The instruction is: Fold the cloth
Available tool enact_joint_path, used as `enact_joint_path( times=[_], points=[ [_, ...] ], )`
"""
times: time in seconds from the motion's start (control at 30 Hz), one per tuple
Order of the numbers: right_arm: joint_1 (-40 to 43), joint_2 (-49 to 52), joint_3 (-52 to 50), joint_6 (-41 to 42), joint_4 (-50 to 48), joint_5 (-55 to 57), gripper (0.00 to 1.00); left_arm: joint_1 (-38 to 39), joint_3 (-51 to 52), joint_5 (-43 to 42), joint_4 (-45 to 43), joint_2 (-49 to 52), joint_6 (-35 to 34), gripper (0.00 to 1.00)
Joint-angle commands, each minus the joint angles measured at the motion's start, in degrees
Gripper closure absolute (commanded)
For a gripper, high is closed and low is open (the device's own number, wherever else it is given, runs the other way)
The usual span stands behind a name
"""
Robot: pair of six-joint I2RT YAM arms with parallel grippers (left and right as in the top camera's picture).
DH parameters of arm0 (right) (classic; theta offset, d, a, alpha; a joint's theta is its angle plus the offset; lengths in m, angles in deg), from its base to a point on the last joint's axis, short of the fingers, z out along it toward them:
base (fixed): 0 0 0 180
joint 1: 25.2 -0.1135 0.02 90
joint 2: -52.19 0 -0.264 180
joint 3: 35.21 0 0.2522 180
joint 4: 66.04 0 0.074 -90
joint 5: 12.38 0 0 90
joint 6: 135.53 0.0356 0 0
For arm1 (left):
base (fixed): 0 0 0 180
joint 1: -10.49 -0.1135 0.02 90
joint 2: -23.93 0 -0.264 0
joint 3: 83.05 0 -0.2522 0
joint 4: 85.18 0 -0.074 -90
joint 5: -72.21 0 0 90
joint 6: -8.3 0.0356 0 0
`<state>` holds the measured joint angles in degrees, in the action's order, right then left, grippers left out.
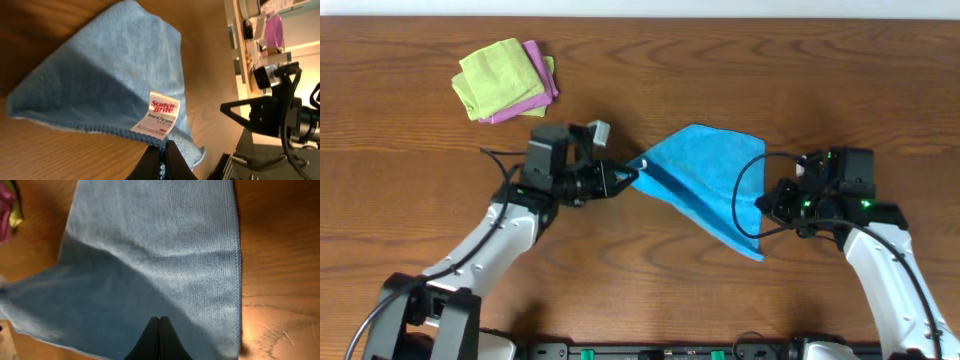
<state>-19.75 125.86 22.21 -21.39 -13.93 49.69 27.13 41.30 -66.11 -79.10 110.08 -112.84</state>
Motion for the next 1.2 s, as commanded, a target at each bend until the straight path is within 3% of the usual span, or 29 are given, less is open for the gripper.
enact_joint_path(
  times=[0.0, 0.27, 0.33, 0.4, 0.5, 0.7, 1.07, 1.17],
  points=[
    [0.2, 0.2, 1.0, 0.3, 2.3, 3.0, 0.99, -0.6, -1.0, -1.1, 3.3, 0.5, 3.0, 0.94],
    [0.2, 0.2, 1.0, 4.5, 14.7, 14.1, 0.98, -0.4, -1.0, -1.0, 7.1, 0.5, 5.5, 0.94],
    [0.2, 0.3, 0.9, 5.5, 16.8, 13.9, 0.84, -0.4, -1.0, -1.1, 7.3, 0.5, 5.7, 0.94],
    [0.2, 0.6, 0.9, 6.6, 19.0, 13.9, 0.6, -0.4, -1.0, -1.0, 7.5, 0.5, 5.9, 0.94],
    [0.2, 1.5, 0.3, 7.3, 19.7, 11.6, 0.5, -0.4, -1.0, -1.0, 7.5, 0.5, 5.9, 0.94],
    [0.2, 3.3, -4.1, 7.6, 13.9, 5.5, 0.57, -0.4, -1.0, -1.1, 7.6, 0.5, 6.7, 0.94],
    [0.2, 3.3, -9.0, 8.5, 13.0, 3.2, 0.53, -0.4, -1.0, -1.0, 7.7, 0.5, 7.0, 0.94],
    [0.2, 3.3, -11.1, 8.0, 7.4, -1.0, 0.53, -0.4, -1.0, -0.8, 7.7, 0.5, 7.0, 0.94]
  ],
)
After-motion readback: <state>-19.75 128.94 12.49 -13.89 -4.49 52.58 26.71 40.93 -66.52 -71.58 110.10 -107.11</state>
